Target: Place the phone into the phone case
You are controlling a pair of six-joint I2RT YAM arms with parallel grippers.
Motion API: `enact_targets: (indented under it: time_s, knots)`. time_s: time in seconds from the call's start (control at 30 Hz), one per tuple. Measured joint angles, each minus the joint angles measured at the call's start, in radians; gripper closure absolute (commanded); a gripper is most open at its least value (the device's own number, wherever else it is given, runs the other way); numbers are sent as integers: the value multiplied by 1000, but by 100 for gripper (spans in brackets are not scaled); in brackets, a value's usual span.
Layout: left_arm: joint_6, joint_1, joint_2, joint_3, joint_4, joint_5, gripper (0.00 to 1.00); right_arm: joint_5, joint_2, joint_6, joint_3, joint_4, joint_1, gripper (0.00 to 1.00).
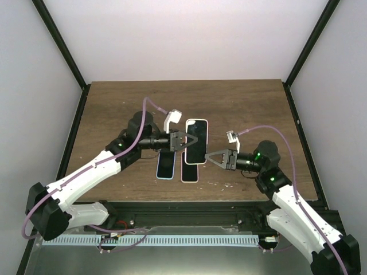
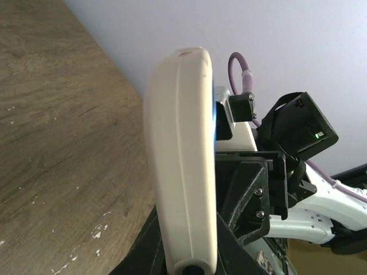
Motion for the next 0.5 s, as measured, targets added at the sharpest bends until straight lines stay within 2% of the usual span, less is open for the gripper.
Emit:
enact_targets:
  time_s: [0.1, 0.17, 0.3, 0.33, 0.4, 0.43, 0.5]
  knots:
    - [-4, 1, 0, -30, 11, -5, 100, -3, 14, 16, -29, 20, 0, 81]
    - [-5, 5, 0, -41, 9, -9, 100, -3, 24, 19, -39, 26, 0, 97]
    - [-5, 19, 0, -43, 9, -8, 100, 0, 40, 19, -41, 33, -2, 99]
    - [-5, 21, 2, -43, 8, -8, 100, 0, 43, 18, -41, 35, -3, 95]
    - [-5, 23, 7, -44, 7, -17, 100, -4, 46, 15, -41, 40, -2, 70]
    - [-5, 24, 12, -44, 7, -19, 100, -6, 44, 12, -41, 40, 0, 62]
    - [-9, 32, 19, -48, 2, -20, 100, -4, 39, -11, -40, 25, 2, 52]
